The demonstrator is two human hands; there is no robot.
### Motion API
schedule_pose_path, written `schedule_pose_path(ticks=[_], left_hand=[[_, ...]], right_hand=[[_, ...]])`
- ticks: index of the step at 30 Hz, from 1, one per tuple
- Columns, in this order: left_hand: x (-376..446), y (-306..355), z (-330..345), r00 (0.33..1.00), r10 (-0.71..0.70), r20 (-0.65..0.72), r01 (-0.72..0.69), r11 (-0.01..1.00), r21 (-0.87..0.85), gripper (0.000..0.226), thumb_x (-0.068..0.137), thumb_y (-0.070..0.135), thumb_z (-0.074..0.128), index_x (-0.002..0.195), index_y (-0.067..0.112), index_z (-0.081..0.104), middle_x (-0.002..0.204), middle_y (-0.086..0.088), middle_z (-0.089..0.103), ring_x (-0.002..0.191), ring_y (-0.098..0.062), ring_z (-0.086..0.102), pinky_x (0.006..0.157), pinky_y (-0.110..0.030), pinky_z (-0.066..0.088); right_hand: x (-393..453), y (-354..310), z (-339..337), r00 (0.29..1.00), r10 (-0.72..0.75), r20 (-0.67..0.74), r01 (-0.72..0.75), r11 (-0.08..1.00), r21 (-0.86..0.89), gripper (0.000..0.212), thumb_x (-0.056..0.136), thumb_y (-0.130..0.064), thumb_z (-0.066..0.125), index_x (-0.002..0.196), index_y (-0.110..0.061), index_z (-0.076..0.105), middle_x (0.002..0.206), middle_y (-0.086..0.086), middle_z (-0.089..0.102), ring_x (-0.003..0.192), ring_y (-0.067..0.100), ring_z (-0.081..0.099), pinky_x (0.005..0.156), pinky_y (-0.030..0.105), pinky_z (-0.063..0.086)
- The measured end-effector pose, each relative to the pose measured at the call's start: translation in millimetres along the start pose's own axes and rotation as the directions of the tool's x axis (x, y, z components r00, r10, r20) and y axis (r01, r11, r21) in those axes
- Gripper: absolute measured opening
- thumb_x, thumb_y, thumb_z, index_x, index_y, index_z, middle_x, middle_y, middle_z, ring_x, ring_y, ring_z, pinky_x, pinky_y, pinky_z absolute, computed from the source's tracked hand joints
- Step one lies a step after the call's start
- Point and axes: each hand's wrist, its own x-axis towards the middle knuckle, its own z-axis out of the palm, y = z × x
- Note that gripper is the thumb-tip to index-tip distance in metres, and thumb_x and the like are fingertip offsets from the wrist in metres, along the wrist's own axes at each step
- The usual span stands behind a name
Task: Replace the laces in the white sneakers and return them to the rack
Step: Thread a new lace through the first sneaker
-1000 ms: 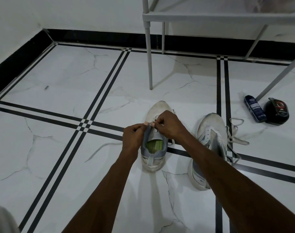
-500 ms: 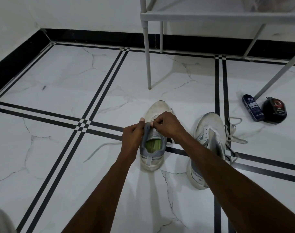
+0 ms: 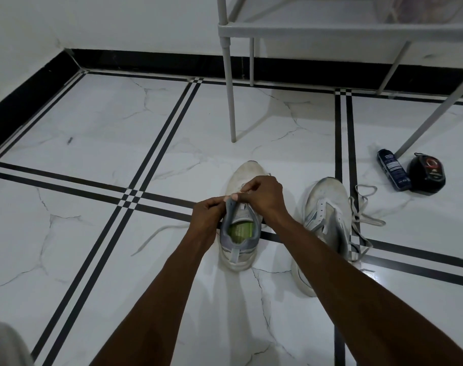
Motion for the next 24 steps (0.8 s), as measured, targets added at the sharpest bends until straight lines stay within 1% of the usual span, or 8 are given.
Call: schedule_pose_path(ticks=[5,10,13,15,17,19,22,24], left_hand=[[3,-3,8,0.993,0.058,-0.102,-0.046,0.992,0.12,0.014,0.097,0.013,0.065,0.097,0.008,0.078,0.091,-0.009,0.077,0.088,-0.023,0.073,0.082,-0.037,0.061],[2,0,7,0.966,0.061,-0.252,-0.02,0.986,0.163,0.015,0.098,0.012,0.06,0.102,0.004,0.072,0.097,-0.011,0.074,0.083,-0.021,0.068,0.081,-0.037,0.059],[11,4,-43,0.761,-0.034,-0.647,0.104,0.992,0.069,0.024,0.098,0.01,0.053,0.101,-0.007,0.069,0.094,-0.018,0.068,0.085,-0.029,0.063,0.082,-0.039,0.054],[13,4,-73,0.624,0.045,-0.78,0.097,0.986,0.135,0.022,0.091,0.005,0.053,0.101,-0.004,0.07,0.1,-0.018,0.07,0.097,-0.031,0.065,0.09,-0.038,0.051],[11,6,-71,0.651,0.32,-0.688,-0.085,0.932,0.353,0.021,0.09,0.009,0.063,0.109,0.003,0.067,0.106,-0.015,0.068,0.107,-0.03,0.062,0.097,-0.04,0.046],[10,5,-49,0.755,0.563,-0.336,-0.329,0.768,0.549,0.032,0.09,0.027,0.073,0.119,0.016,0.066,0.114,-0.004,0.063,0.113,-0.018,0.053,0.101,-0.035,0.037],[16,-1,-25,0.848,0.525,0.07,-0.438,0.62,0.651,0.027,0.078,0.058,0.074,0.097,0.039,0.073,0.115,0.009,0.064,0.116,-0.01,0.053,0.1,-0.029,0.031],[17,-5,-19,0.877,0.48,0.018,-0.381,0.671,0.636,0.02,0.075,0.062,0.073,0.079,0.042,0.07,0.105,0.01,0.068,0.112,-0.019,0.06,0.093,-0.036,0.043]], right_hand=[[-17,-1,4,0.989,-0.102,0.109,0.127,0.96,-0.248,0.05,0.082,-0.054,0.072,0.074,-0.005,0.078,0.069,0.01,0.071,0.066,0.018,0.064,0.068,0.028,0.05],[-16,0,3,0.986,0.03,0.161,0.003,0.979,-0.203,0.03,0.084,-0.026,0.069,0.083,0.004,0.075,0.079,0.017,0.071,0.078,0.03,0.067,0.062,0.029,0.046],[-17,10,0,0.989,0.022,0.146,0.006,0.983,-0.184,0.028,0.08,-0.018,0.066,0.085,0.009,0.072,0.092,0.027,0.07,0.081,0.033,0.067,0.062,0.029,0.045],[-18,13,-1,0.988,0.009,0.153,0.017,0.986,-0.165,0.025,0.082,-0.019,0.067,0.083,0.006,0.074,0.091,0.025,0.071,0.081,0.03,0.067,0.061,0.026,0.044],[-16,11,0,0.986,0.002,0.166,0.024,0.988,-0.153,0.023,0.084,-0.02,0.068,0.083,0.0,0.077,0.089,0.021,0.073,0.089,0.029,0.067,0.067,0.026,0.048],[-12,11,1,0.981,-0.003,0.192,0.034,0.987,-0.158,0.022,0.085,-0.023,0.068,0.086,-0.004,0.079,0.094,0.018,0.073,0.097,0.027,0.065,0.081,0.027,0.051],[-8,14,4,0.976,0.004,0.219,0.033,0.986,-0.162,0.025,0.085,-0.035,0.071,0.095,-0.014,0.079,0.112,0.014,0.07,0.114,0.024,0.06,0.097,0.036,0.052],[-8,16,3,0.974,0.004,0.225,0.033,0.987,-0.157,0.034,0.085,-0.041,0.073,0.103,-0.013,0.078,0.12,0.011,0.067,0.116,0.02,0.059,0.102,0.036,0.05]])
